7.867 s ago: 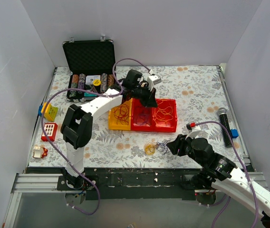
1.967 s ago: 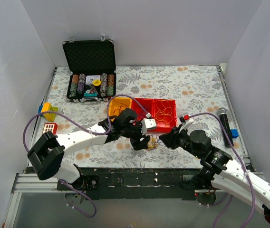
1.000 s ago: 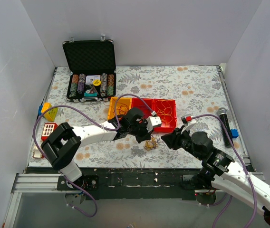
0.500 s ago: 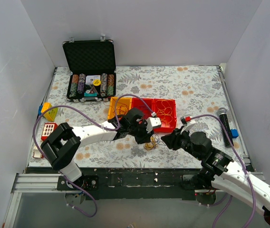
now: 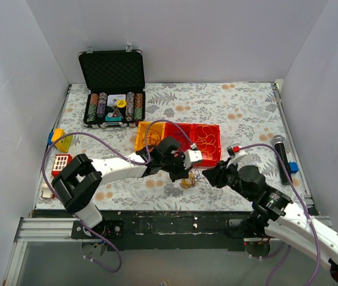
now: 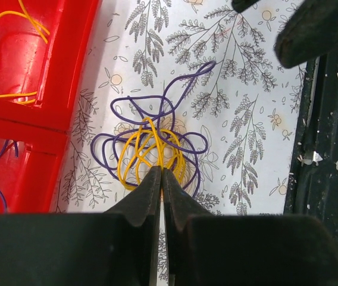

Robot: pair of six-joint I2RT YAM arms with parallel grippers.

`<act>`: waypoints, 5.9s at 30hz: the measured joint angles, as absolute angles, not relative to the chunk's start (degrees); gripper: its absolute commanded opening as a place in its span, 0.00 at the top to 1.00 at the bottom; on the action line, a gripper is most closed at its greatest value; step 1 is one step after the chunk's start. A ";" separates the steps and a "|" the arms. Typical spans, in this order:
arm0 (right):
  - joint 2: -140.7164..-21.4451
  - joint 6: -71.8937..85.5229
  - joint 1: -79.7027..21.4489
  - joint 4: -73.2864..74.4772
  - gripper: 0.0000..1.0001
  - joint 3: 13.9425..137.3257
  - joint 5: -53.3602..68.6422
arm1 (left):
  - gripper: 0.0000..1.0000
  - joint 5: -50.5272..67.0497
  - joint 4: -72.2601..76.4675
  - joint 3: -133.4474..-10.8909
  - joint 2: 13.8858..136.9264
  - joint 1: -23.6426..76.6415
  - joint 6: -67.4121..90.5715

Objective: Untangle the cables

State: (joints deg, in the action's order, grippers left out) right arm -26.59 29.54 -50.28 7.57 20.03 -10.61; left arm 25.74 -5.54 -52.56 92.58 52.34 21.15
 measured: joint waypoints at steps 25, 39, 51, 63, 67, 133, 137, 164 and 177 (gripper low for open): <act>-30.68 23.11 -50.28 2.15 0.25 21.43 -11.14 | 1.00 30.17 -15.62 -62.17 76.27 55.24 20.58; -36.07 23.68 -50.33 -6.31 0.38 22.90 -11.18 | 1.00 38.46 -19.27 -69.43 76.64 55.24 23.22; -36.05 27.07 -50.39 -6.35 0.47 15.03 -10.63 | 1.00 44.27 -17.85 -92.82 80.01 55.27 30.79; -28.05 29.02 -50.39 -0.91 0.43 14.04 -10.44 | 1.00 45.56 -18.70 -94.43 80.51 55.24 29.80; -25.08 28.75 -50.39 3.84 0.36 15.46 -10.61 | 1.00 44.71 -20.49 -94.50 80.51 55.24 26.70; -30.35 28.67 -50.39 10.81 0.25 18.85 -6.37 | 0.02 32.18 -32.05 -67.44 84.93 44.23 7.79; -39.92 26.26 -50.39 8.49 0.27 18.85 1.39 | 0.02 32.36 -33.15 -69.71 86.04 38.89 13.87; -63.44 8.91 -52.16 11.42 0.99 55.07 1.15 | 0.02 20.10 -47.20 -91.00 88.84 22.33 34.41; -75.85 1.45 -48.93 15.27 0.99 66.67 -5.80 | 0.02 15.84 -42.76 -88.49 76.49 15.20 34.70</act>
